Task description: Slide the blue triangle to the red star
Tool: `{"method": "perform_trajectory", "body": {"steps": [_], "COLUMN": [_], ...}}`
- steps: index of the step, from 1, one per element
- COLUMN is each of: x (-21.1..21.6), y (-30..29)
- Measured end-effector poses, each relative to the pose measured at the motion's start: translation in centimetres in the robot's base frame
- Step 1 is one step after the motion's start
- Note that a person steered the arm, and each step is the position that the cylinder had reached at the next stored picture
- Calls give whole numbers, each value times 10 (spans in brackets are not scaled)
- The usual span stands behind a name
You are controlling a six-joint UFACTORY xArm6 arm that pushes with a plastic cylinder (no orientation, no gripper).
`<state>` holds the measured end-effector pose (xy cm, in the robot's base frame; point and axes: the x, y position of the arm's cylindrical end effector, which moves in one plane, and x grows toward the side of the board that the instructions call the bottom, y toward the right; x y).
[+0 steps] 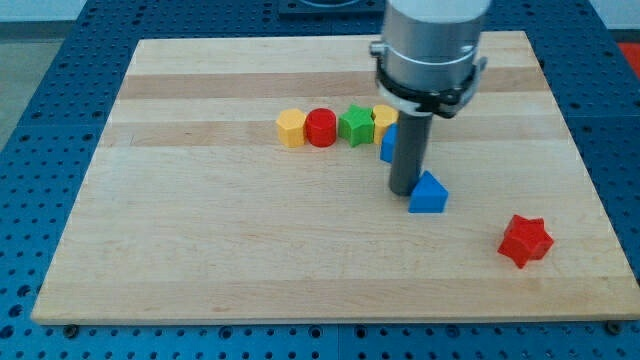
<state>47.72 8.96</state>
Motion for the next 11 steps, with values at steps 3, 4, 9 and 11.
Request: {"method": "perform_trajectory", "body": {"steps": [3, 4, 9, 11], "x": [5, 12, -2, 2], "y": [65, 85, -10, 10]}}
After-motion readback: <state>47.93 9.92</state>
